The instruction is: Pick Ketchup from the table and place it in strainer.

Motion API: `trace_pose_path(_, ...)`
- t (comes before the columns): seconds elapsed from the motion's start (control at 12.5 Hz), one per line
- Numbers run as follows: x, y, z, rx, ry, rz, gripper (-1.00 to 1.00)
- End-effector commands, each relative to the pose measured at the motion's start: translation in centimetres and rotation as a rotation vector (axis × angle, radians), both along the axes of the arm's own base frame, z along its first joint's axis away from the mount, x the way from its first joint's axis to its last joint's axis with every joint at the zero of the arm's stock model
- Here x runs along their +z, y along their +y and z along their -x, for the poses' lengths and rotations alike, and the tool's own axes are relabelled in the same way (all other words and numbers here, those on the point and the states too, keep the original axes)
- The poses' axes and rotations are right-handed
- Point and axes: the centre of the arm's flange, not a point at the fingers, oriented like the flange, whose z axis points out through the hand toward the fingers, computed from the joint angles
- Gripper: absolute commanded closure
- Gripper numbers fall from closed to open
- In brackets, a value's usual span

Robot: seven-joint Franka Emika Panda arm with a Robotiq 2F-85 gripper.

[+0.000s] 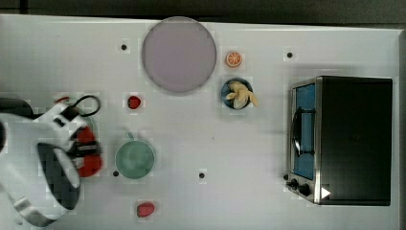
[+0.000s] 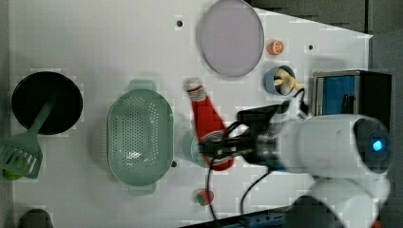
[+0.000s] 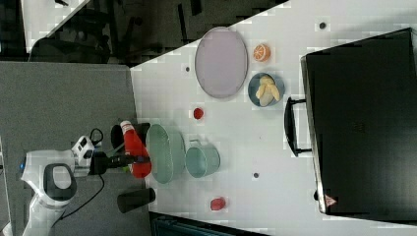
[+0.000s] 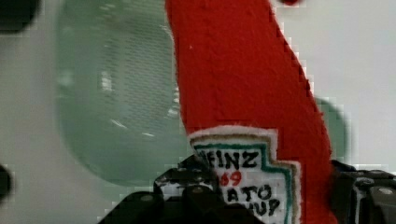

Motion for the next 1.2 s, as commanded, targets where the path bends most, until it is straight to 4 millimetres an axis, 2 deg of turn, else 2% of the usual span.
trace_pose_path(0.08,-2.3,3.1,0.1,-0.173,-0.015,-0.075,-0.24)
trace_pose_path(0.32,-6.7,6.2,0.9,-0.254,-0.008,-0.162,-0.24)
trace_pose_path(0.4,-8.1,6.7,1.1,-0.280,-0.009,-0.174,-0.32)
trace_pose_path(0.56,-10.4,6.9,1.4,-0.300,0.001,-0.174,-0.74)
trace_pose_path(0.64,-10.9,6.9,1.5,-0.293,0.004,-0.172,-1.00)
trace_pose_path(0.8,-10.1,6.9,1.2,-0.294,-0.012,-0.177,-1.00)
trace_pose_path(0.96,-7.6,6.0,-0.1,-0.328,-0.062,-0.191,-1.00)
trace_pose_path(1.2,-2.5,2.1,-3.3,-0.416,-0.169,-0.206,-1.00)
